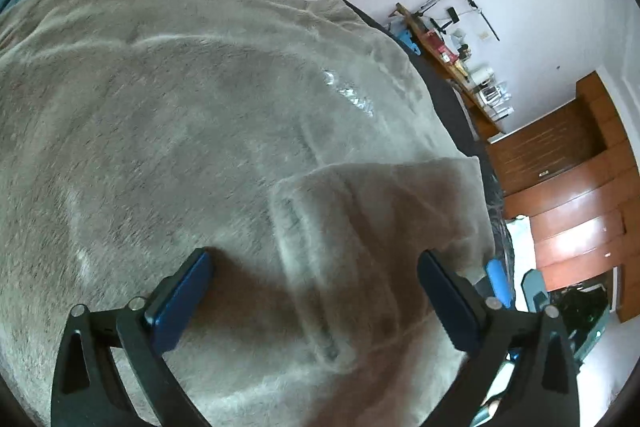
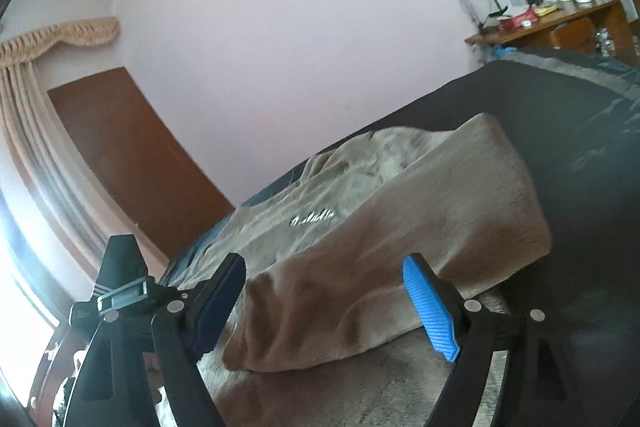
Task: Fold clothes
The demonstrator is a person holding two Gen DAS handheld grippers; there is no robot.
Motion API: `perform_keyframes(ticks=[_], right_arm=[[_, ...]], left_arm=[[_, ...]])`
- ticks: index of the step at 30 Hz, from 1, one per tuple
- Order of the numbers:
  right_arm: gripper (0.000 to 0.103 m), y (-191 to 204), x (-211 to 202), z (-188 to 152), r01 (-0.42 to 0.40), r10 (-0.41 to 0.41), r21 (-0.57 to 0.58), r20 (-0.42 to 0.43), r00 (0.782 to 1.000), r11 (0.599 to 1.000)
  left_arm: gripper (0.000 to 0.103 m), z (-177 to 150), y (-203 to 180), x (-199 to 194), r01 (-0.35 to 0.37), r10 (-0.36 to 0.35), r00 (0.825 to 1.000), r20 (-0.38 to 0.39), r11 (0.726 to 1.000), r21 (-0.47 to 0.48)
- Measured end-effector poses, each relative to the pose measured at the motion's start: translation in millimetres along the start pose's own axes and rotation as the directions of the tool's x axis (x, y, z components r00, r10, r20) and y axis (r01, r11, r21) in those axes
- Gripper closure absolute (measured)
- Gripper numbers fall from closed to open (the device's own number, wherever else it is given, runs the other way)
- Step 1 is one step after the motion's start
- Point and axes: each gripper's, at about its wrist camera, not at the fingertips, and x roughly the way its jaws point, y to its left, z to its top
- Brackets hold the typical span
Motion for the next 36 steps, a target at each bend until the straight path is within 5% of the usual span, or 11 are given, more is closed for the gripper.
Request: perform_keyframes(ticks=[3,6,14,17,18,19,29,36], right_arm=[[0.02,-2.7,-2.2,3.0,-0.011,0.011,0.018,0.012,1.0,1.0],[0.02,-4.1,-7.1,5.0,-0.023,0.022,0.026,0.028,0.999,0.999],[0.02,0.6,-16.9,4.8,-0.054,0.054,0.003,0.052,0.997,0.999],[0.02,0.8,-18.6,4.2,-0.06,0.06,0.002,0.054,0.997,0.998],[0.02,0.5,-19.2,4.0,-0.061,0.061,0.003,0.054,0.997,0.998],[0.02,0.1,-19.8,3.9,-0.061,0.061,0.004,0.056,0.997,0.998],[0.02,-2.6,-20.2,4.0,-0.036,0.035,0.011,0.067,0.997,0.999],[0.02,-5.7,-18.6,3.7,-0.024,0.024,0.014,0.055,0.998,1.0]], left_arm=[[0.025,5.3,-5.9,10.7,0.08,-0.081,0.996,-0.046,0.996,-0.036],[0.032,4.5,-14.9,21.6,0.038,-0.039,0.997,-0.064,0.999,-0.02],[0.034,5.6,-15.8,17.1,-0.026,0.025,0.999,-0.037,0.999,-0.033],[0.054,5.9,-15.1,21.7,-0.001,0.0,0.999,-0.044,1.0,-0.029],[0.072,5.5,-14.7,23.7,0.007,-0.008,0.999,-0.051,1.0,-0.024],[0.074,5.1,-13.1,27.0,0.015,-0.017,0.998,-0.06,0.999,-0.031],[0.079,12.5,-21.0,6.1,-0.032,0.033,0.998,0.047,0.999,-0.025],[0.079,62.0,-38.7,-55.9,-0.079,0.072,0.979,0.19,0.996,0.031]])
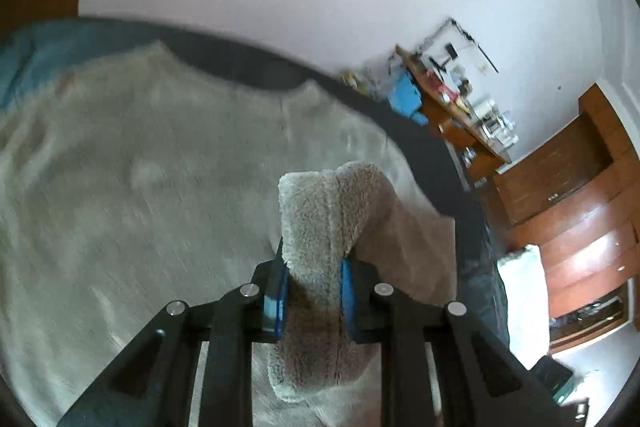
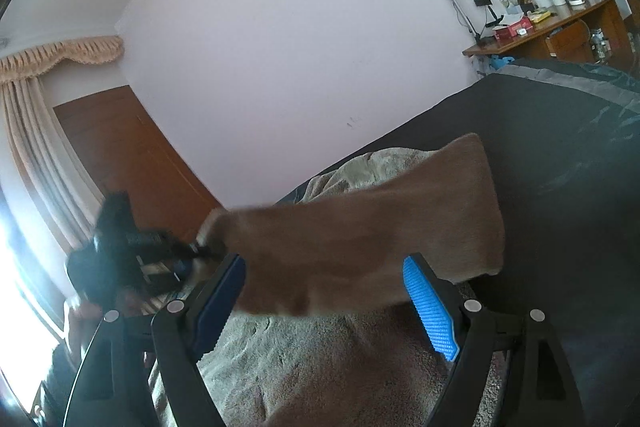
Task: Fold clothes
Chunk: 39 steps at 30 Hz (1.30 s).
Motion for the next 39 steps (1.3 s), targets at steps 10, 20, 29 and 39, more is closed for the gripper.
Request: perform_keyframes(ticks=[10,20,29,39], right_arm=[[0.02,-3.5,2.3,-0.6,0.022,-0.022,0.0,-0.018,1.0,1.0],[0.02,-4.6,9.9,-5.4,0.035,-0.036,-0.008,-0.066,0.997,0.999],[0.02,-8.8,14.8,-7.8,0.064,-0.063,0.004,-0.092,0.994,0.998],[0.02,-7.2,19.9,-4.2,0.067,-0.066,0.004,-0.095,0.993,0.998]], left_arm=[[0.079,49.7,39.2,-48.9,-0.213,0.214,0.972,0.097,0.977,-0.022],[0.078,22.9,130.6,-58.4,-0.355,0.358,0.934,0.015,0.929,-0.104],[0.04,3.9,140.5,-23.9,-0.625,0.625,0.78,0.002,0.78,0.037],[0.027,-0.7,146.3,-33.4,-0.737,0.731,0.676,0.093,0.673,0.069]])
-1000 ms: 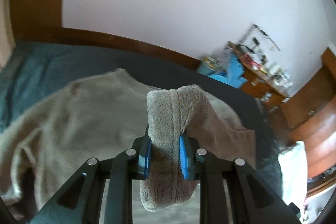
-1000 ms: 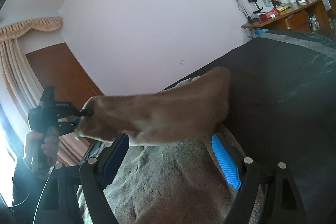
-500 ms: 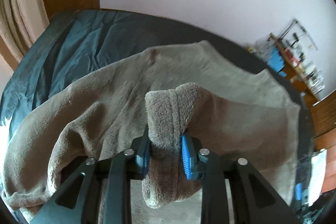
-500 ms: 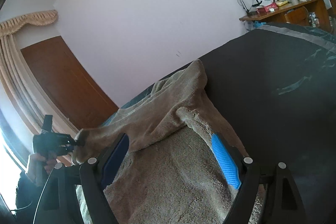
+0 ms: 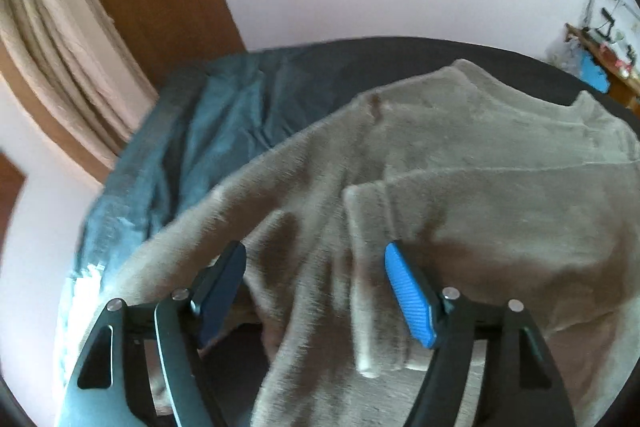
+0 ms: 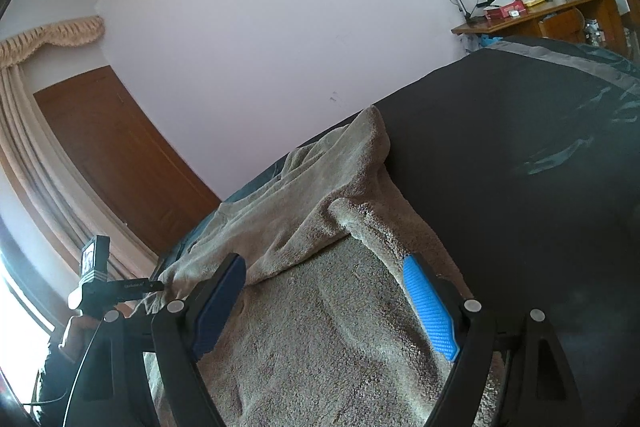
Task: Fold clothes
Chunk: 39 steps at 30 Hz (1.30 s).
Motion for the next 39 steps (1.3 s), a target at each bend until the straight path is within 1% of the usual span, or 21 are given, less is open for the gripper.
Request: perform_keyframes(ticks=[2,3,4,7,8,9,13,14,17,18,20,21,22,25,27,29,31,34,36,37,39], right_arm=[[0.02,0.3,0.7,-0.3,0.0,0.0,0.0,-0.001,1.0,1.0],[0.02,0.3,0.7,-0.3,0.0,0.0,0.0,-0.001,1.0,1.0],[0.02,0.3,0.7,-0.3,0.0,0.0,-0.001,-0.001,1.0,1.0],[0.02,0.3,0.6,-0.3,0.0,0.0,-0.001,-0.002,1.0,1.0],[0.02,0.3,1.1,-0.2,0.0,0.0,-0.001,-0.003,1.0,1.0],[0.02,0.3,1.5,-0.1,0.001,-0.001,-0.001,-0.005,1.0,1.0],[0.02,-0.4,2.0,-0.1,0.005,-0.005,0.002,-0.007,1.0,1.0],[0.02,-1.0,1.9,0.0,0.007,-0.007,0.004,-0.007,1.0,1.0],[0.02,-4.3,2.7,0.1,0.022,-0.021,0.019,-0.011,1.0,1.0],[0.02,-5.7,3.2,0.0,0.027,-0.027,0.025,-0.013,1.0,0.999],[0.02,-8.2,3.9,0.0,0.036,-0.036,0.035,-0.017,0.999,0.999],[0.02,-9.2,4.5,0.1,0.041,-0.041,0.04,-0.02,0.999,0.998],[0.02,-10.1,5.4,0.2,0.049,-0.048,0.044,-0.026,0.999,0.998],[0.02,-8.4,11.8,2.8,0.082,-0.08,0.029,-0.075,0.994,0.996],[0.02,8.5,16.0,11.0,0.116,-0.125,-0.073,-0.122,0.985,0.991],[0.02,26.9,20.4,19.4,0.145,-0.175,-0.183,-0.161,0.971,0.973],[0.02,59.8,26.4,30.9,0.166,-0.236,-0.355,-0.166,0.958,0.92],[0.02,101.2,49.0,39.4,0.144,-0.282,-0.538,-0.183,0.942,0.83],[0.02,122.3,76.5,38.5,0.11,-0.294,-0.606,-0.212,0.932,0.788],[0.02,127.0,88.6,35.5,0.086,-0.286,-0.614,-0.236,0.929,0.785],[0.02,130.3,115.7,32.0,0.046,-0.272,-0.602,-0.29,0.918,0.797]], left_arm=[[0.027,0.0,-3.2,-2.8,-0.076,0.075,0.996,0.038,0.997,0.025],[0.027,-0.4,-4.9,-4.5,-0.117,0.114,0.992,0.056,0.992,0.037],[0.027,-1.0,-6.3,-6.9,-0.128,0.125,0.99,0.067,0.991,0.041],[0.027,-4.7,-7.8,-23.3,0.003,-0.004,0.996,0.087,1.0,0.015],[0.027,-6.5,-11.1,-30.1,0.064,-0.065,0.993,0.102,0.998,0.015],[0.027,-8.2,-14.5,-37.0,0.125,-0.127,0.985,0.119,0.992,0.017],[0.024,-10.1,-38.9,-40.6,0.219,-0.226,0.965,0.131,0.973,0.067],[0.024,-9.2,-47.0,-31.6,0.206,-0.213,0.971,0.109,0.976,0.071],[0.024,-6.6,-52.9,2.2,0.159,-0.16,0.987,0.009,0.986,0.045],[0.024,-7.9,-49.6,11.2,0.161,-0.161,0.987,-0.006,0.987,0.023],[0.018,-10.8,-42.2,28.9,0.166,-0.167,0.985,-0.034,0.986,-0.024],[0.014,-12.6,-37.9,30.8,0.179,-0.18,0.983,-0.026,0.983,-0.042],[0.014,-14.5,-33.6,32.1,0.194,-0.195,0.981,-0.017,0.979,-0.06],[0.013,-19.7,-29.9,31.2,0.214,-0.213,0.977,0.019,0.976,-0.05],[0.012,-23.4,-29.6,29.7,0.215,-0.214,0.976,0.044,0.976,-0.034],[0.011,-23.6,-31.3,33.3,0.22,-0.218,0.974,0.057,0.975,-0.035],[0.01,-23.6,-29.8,33.5,0.23,-0.227,0.972,0.059,0.972,-0.04],[0.009,-25.8,-27.5,32.5,0.24,-0.237,0.97,0.06,0.97,-0.038],[0.009,-25.3,-23.5,33.6,0.244,-0.242,0.968,0.061,0.969,-0.038],[0.009,-25.5,-24.8,32.5,0.245,-0.242,0.968,0.062,0.969,-0.037],[0.008,-25.3,-26.0,32.2,0.249,-0.246,0.967,0.064,0.968,-0.036]])
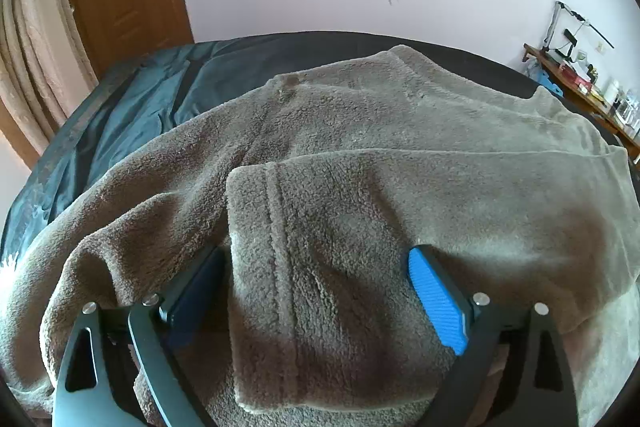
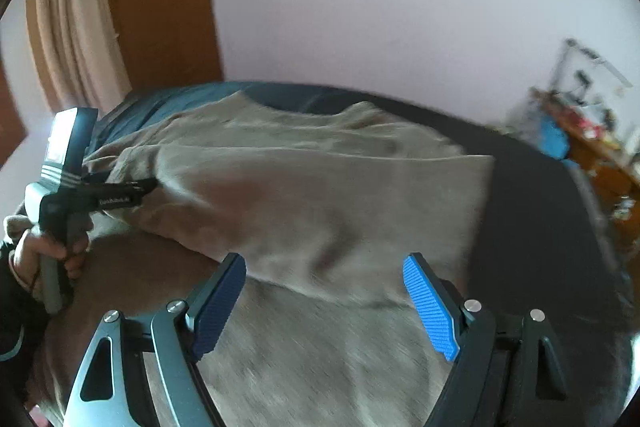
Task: Fold clothes
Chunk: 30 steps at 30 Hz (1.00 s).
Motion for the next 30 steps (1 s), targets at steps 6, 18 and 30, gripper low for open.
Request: perform_keyframes(ticks=[6,18,30], right_arm=[[0.02,-25.4,68.4,-12.9,0.06,-0.056,0.024,-0.14,0.989,0.998],[0.018,-43.3,63.9,-22.1,0.049,-0.055,-0.036,-0.164,0.985,0.998],[0.018,-39.0,82.2,50.8,0.074,-0.071,0.023,-0.107,0.992,0.997]], left_arm=[[0.006,0.3,0.9,1.3,0.015,-0.015,1.0,-0.001,1.0,-0.003],[0.003,1.5,-1.4,5.5,0.014,-0.014,1.0,-0.007,1.0,0.007],[0.002,3.0,-1.2,6.7,0.015,-0.015,1.0,-0.008,1.0,0.004]])
